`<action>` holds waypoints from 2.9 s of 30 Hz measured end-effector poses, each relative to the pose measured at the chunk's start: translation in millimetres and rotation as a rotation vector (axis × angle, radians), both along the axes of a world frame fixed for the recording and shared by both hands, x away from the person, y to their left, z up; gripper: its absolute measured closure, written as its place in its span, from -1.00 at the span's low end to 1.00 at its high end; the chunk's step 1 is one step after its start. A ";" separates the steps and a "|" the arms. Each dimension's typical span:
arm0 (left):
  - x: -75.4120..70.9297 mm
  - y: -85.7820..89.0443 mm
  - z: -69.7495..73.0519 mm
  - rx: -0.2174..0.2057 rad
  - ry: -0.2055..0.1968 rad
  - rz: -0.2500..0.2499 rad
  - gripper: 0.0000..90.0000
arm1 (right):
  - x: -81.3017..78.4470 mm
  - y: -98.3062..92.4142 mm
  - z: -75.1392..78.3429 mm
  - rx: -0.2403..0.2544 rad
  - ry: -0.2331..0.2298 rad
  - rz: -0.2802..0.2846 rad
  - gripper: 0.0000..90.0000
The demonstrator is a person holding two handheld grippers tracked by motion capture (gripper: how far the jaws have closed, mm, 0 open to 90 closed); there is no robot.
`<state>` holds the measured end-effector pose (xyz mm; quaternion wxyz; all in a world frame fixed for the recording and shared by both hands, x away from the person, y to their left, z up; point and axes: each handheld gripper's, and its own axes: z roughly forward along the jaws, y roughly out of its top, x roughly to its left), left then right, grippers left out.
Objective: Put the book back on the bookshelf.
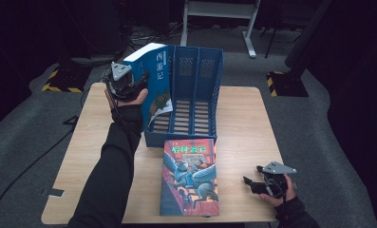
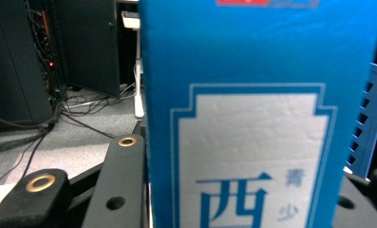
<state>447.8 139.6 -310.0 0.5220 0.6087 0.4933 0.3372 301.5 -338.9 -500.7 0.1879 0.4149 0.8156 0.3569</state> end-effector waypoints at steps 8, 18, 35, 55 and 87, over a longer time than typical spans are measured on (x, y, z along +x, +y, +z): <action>-0.4 -7.1 14.3 0.075 -0.022 0.000 0.36 | 0.0 0.0 0.0 0.000 0.000 0.000 -0.43; 1.9 -9.9 16.1 0.067 -0.034 -0.002 0.36 | 0.0 0.1 0.0 0.000 0.000 0.000 -0.43; 25.6 -30.3 -26.6 -0.003 -0.027 0.012 0.36 | 0.2 0.4 0.0 -0.002 0.000 -0.001 -0.44; 26.1 -27.1 -59.1 -0.036 0.006 -0.022 0.35 | 0.1 0.4 0.0 -0.002 0.000 -0.001 -0.44; -4.3 -21.8 -68.1 0.088 0.031 -0.066 0.23 | 0.2 0.4 0.0 -0.003 -0.001 -0.001 -0.44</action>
